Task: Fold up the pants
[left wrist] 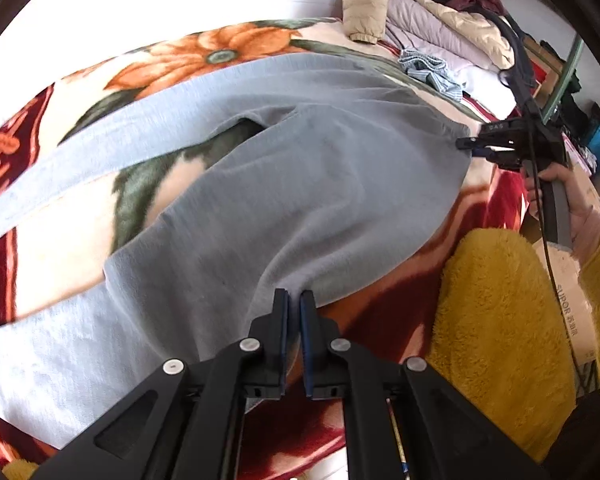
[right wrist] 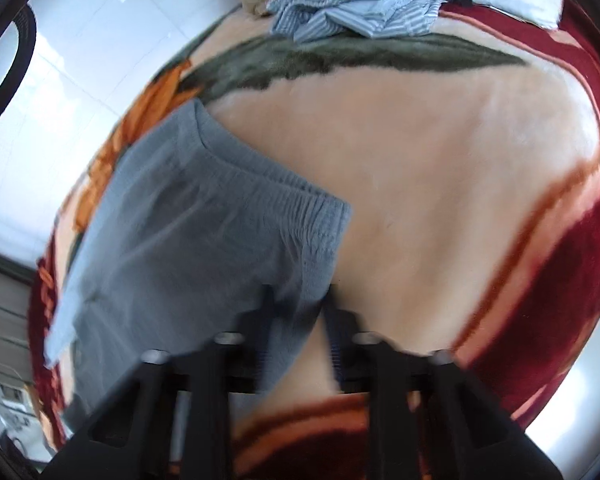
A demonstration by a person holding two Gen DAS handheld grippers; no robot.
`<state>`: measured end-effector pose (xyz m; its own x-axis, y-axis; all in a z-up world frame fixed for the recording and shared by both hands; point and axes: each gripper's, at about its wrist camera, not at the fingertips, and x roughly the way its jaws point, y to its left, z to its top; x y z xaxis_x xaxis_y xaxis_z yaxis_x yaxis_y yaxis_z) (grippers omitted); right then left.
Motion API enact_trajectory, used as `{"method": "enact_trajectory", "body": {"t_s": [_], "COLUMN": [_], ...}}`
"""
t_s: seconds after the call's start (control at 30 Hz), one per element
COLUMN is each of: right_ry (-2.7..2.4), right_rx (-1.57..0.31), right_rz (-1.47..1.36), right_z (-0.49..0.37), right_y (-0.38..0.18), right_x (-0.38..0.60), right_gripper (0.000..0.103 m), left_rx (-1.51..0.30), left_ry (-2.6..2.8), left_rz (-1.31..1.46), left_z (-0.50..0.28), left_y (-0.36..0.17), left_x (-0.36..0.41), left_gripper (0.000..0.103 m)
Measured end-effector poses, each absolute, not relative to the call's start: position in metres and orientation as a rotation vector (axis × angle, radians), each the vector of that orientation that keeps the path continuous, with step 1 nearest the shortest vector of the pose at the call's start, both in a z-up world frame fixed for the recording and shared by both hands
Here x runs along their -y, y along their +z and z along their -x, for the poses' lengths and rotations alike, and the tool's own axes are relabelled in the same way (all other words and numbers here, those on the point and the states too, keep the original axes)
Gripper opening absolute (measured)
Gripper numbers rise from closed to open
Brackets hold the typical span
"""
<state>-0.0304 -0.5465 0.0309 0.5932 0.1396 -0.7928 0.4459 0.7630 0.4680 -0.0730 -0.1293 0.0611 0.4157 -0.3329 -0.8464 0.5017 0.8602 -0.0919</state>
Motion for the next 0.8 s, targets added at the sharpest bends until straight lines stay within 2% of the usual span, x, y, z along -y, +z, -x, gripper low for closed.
{"method": "enact_trajectory", "body": {"t_s": [0.17, 0.4, 0.6, 0.8], "right_ry": [-0.213, -0.161, -0.098, -0.065], "right_rx": [-0.872, -0.848, -0.796, -0.785], "right_rz": [-0.667, -0.611, -0.649, -0.65], "right_z": [0.045, 0.04, 0.022, -0.032], "right_y": [0.058, 0.089, 0.122, 0.149], "right_x": [0.555, 0.547, 0.542, 0.531], "right_gripper": [0.004, 0.004, 0.004, 0.004], "left_rx": [-1.037, -0.982, -0.911, -0.851], "left_ry": [-0.667, -0.66, -0.573, -0.476], "left_rz": [0.027, -0.039, 0.013, 0.009], "left_z": [0.083, 0.093, 0.062, 0.01], "left_y": [0.092, 0.121, 0.155, 0.18], "left_x": [0.114, 0.119, 0.098, 0.082], "left_gripper": [0.004, 0.004, 0.004, 0.004]}}
